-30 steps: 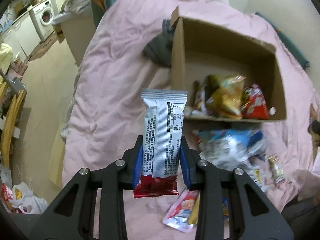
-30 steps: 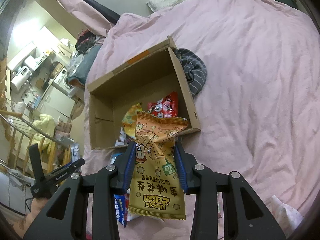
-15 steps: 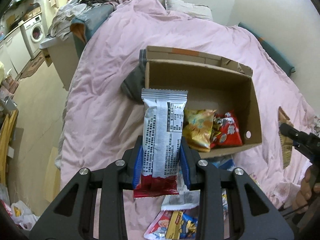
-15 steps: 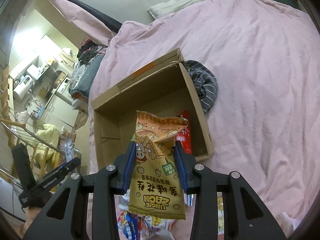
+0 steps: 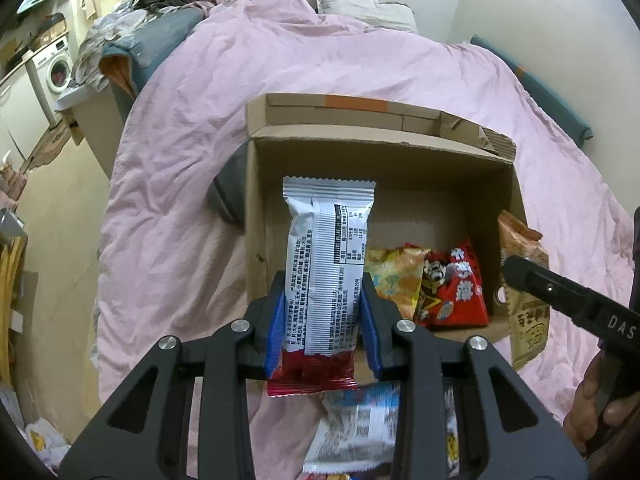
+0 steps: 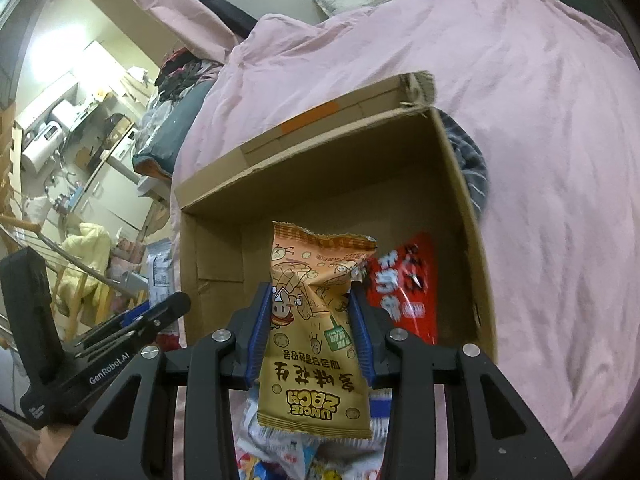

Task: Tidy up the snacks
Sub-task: 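Carry the snack bar with the left gripper over the box while the right carries the peanut packet, then open the left gripper to drop the snack bar in the box while the right drops the peanut packet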

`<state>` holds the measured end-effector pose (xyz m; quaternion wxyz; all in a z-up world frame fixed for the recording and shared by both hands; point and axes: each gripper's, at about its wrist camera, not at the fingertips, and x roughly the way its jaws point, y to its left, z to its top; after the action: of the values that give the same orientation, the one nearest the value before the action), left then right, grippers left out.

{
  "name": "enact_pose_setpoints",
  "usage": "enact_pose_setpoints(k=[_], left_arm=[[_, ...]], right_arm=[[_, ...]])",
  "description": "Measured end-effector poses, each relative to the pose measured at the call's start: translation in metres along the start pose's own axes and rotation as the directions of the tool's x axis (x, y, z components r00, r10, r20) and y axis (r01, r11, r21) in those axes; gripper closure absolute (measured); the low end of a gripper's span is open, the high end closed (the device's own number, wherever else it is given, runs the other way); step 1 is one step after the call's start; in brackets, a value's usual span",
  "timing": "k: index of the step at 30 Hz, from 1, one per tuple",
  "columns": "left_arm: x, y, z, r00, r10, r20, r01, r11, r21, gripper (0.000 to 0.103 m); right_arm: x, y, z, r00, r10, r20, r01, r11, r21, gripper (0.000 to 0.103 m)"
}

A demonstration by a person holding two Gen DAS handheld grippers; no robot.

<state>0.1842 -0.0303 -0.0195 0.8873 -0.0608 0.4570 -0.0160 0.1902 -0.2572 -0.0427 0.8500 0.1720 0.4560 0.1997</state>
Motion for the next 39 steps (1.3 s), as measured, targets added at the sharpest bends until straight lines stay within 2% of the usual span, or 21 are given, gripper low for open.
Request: enact_pose_setpoints(k=[5,8,12,15,19,28,36,38,39], left_arm=[[0.022,0.0,0.0,1.0,-0.005,0.001,0.005,1.0,0.012,0.074],[0.032,0.006,0.001,1.0,-0.016,-0.025,0.015,1.0,-0.024,0.074],[0.033,0.002,0.002,1.0,-0.004,-0.011,0.004,1.0,0.002,0.074],[0.036,-0.001,0.002,0.999,-0.032,-0.032,0.032,0.999,-0.008,0.074],[0.039,-0.006,0.002,0.999,-0.033,-0.035,0.034,0.999,0.009,0.074],[0.043,0.0,0.004,0.998,-0.037,-0.053,0.036,0.999,-0.023,0.073],[0.042,-0.004,0.004,0.999,-0.028,-0.044,0.029,1.0,0.007,0.073],[0.042,-0.004,0.004,0.999,-0.025,-0.048,0.025,1.0,0.008,0.071],[0.042,-0.004,0.004,0.999,-0.025,-0.048,0.025,1.0,0.008,0.062]], right_arm=[[0.014,-0.001,0.009,1.0,-0.026,0.002,0.026,1.0,-0.015,0.064],[0.018,-0.005,0.011,0.999,-0.048,0.001,0.048,0.999,-0.017,0.064],[0.022,-0.013,0.013,0.998,-0.062,-0.004,0.062,0.998,0.014,0.064],[0.023,-0.015,0.013,0.998,-0.066,-0.003,0.066,0.998,0.026,0.064],[0.028,-0.013,0.013,0.997,-0.073,-0.017,0.074,0.997,0.026,0.064],[0.037,-0.012,0.015,0.995,-0.088,-0.037,0.089,0.995,0.032,0.063],[0.04,-0.014,0.016,0.996,-0.085,-0.037,0.087,0.995,0.038,0.061],[0.039,-0.014,0.015,0.996,-0.086,-0.034,0.087,0.995,0.039,0.061],[0.039,-0.014,0.015,0.996,-0.085,-0.033,0.086,0.996,0.039,0.061]])
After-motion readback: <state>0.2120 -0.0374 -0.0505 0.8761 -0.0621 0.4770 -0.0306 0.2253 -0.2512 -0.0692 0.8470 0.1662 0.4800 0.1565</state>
